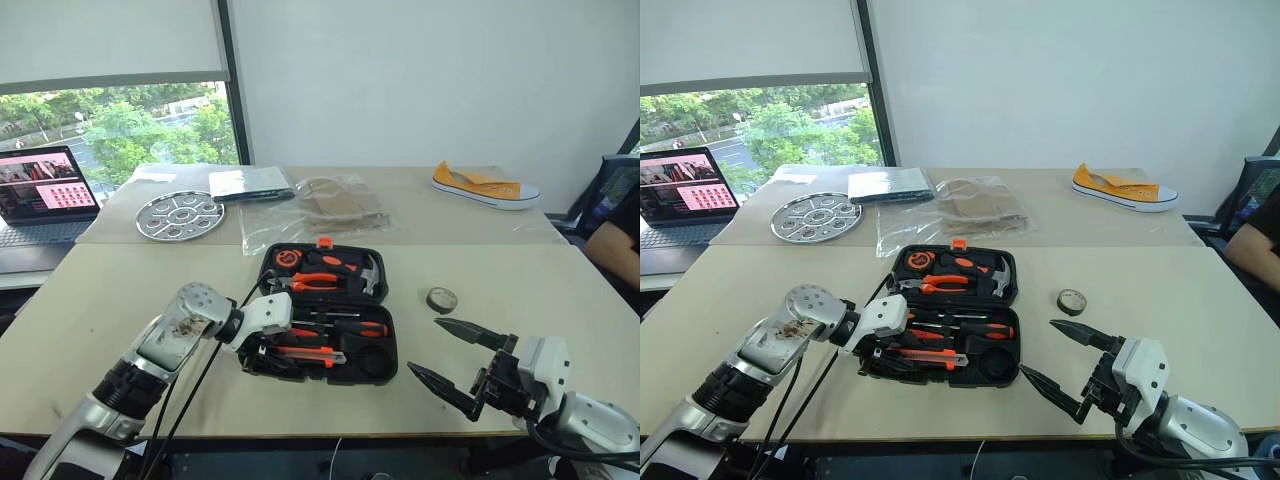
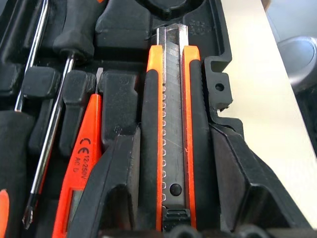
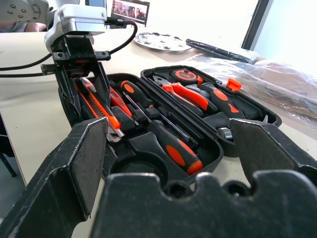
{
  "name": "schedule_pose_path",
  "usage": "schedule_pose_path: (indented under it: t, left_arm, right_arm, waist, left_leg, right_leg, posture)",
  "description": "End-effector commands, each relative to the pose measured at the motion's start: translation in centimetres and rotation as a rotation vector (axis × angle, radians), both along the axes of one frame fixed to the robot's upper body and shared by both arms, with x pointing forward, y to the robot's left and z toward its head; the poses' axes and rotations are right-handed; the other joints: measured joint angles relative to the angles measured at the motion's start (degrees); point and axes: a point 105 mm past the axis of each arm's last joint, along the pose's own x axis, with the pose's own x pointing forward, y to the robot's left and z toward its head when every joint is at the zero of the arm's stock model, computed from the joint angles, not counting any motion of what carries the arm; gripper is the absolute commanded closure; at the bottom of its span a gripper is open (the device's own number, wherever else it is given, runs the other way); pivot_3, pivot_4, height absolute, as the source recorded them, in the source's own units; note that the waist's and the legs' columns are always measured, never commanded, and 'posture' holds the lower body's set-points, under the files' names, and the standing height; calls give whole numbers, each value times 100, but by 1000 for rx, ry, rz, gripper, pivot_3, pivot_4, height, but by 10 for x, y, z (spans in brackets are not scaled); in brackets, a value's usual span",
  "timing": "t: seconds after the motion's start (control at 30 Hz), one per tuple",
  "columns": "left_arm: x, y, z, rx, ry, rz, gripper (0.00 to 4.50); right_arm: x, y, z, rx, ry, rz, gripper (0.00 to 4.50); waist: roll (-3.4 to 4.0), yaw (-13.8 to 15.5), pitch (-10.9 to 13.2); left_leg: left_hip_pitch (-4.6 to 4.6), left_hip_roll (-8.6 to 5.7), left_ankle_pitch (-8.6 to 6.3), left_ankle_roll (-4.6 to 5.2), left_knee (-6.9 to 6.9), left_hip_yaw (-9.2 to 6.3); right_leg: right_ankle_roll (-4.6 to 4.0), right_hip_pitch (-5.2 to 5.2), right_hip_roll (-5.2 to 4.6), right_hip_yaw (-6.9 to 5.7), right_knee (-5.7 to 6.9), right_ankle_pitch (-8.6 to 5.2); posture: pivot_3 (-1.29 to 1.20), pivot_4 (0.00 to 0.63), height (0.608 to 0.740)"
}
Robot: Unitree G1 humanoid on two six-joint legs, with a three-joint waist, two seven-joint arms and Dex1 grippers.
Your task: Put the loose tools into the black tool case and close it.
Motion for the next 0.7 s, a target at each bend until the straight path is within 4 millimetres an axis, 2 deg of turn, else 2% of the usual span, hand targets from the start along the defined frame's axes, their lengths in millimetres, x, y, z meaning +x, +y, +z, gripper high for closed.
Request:
schedule_pose_path:
  t: [0.03,0.07,0.17,0.23,0.33,0.43,0.63,0.7]
  left_arm:
    - [-4,-7,29,-182,-57,-40,620]
    - [-5,-7,35,-218,-67,-52,275]
    - [-1,9,52,-291,-94,-20,275]
    - [4,18,56,-322,-117,19,275]
    - [8,36,43,-243,-153,39,1102]
    - [2,51,30,-193,-110,38,2159]
    - [1,65,6,-80,-119,62,4420]
    - [4,66,1,-60,-129,80,4420]
  right_arm:
    - [-2,1,8,1,-50,4,0]
    - [-3,1,8,1,-49,4,0]
    - [-2,1,5,1,-40,12,0]
    - [-1,1,4,1,-38,17,0]
    - [1,2,4,1,-37,25,0]
    - [3,2,3,1,-36,32,0]
    - [5,0,1,-2,-31,35,0]
    - [5,0,1,-3,-30,35,0]
  waist:
    - [0,-12,0]
    - [0,-35,0]
    - [0,-73,1]
    - [0,-101,1]
    - [0,-113,0]
    - [1,-127,1]
    - [2,-96,2]
    - [2,-84,1]
  left_leg:
    - [0,0,0,-1,3,-1]
    - [-1,1,0,-1,3,1]
    - [-2,6,8,-15,-1,0]
    - [0,7,18,-34,-9,1]
    - [5,7,18,-32,-16,2]
    - [6,7,18,-32,-19,2]
    - [2,5,16,-29,-19,2]
    - [2,5,15,-29,-20,1]
  right_leg:
    - [0,0,0,-1,0,0]
    - [0,-2,1,1,-1,0]
    - [-1,-12,4,1,3,0]
    - [-4,-13,6,2,2,-2]
    - [-5,-12,6,3,2,-2]
    - [-5,-12,7,3,2,-2]
    - [-5,-13,4,1,0,-2]
    - [-5,-13,4,0,-2,-2]
  posture:
    - [0,150,740]
    - [0,150,740]
    - [0,150,740]
    - [0,150,740]
    - [0,150,740]
    - [0,150,740]
    - [0,150,740]
    - [0,150,740]
